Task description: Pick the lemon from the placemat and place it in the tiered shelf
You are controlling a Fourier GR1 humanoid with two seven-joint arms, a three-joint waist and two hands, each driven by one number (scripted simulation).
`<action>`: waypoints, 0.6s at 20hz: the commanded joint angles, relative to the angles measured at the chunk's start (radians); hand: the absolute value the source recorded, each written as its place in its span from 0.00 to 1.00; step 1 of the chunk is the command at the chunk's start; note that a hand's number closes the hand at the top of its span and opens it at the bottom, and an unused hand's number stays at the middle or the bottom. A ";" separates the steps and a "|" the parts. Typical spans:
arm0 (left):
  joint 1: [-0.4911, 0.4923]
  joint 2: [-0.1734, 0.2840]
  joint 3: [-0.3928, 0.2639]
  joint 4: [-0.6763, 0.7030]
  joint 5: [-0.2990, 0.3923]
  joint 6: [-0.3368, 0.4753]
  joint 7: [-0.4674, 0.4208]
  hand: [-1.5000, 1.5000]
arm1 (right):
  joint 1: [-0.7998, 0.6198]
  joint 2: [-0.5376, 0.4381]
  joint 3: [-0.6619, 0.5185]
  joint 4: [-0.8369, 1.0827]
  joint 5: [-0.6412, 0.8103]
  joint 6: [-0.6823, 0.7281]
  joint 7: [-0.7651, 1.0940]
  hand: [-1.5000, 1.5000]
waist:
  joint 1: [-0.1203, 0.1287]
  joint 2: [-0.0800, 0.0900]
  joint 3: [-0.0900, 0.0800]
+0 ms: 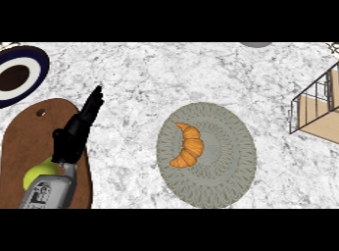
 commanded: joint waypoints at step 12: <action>-0.001 -0.009 0.018 0.018 -0.015 -0.004 -0.019 0.50 | 0.072 0.044 -0.156 0.252 -0.241 -0.505 -0.228 1.00 | 0.000 0.000 0.000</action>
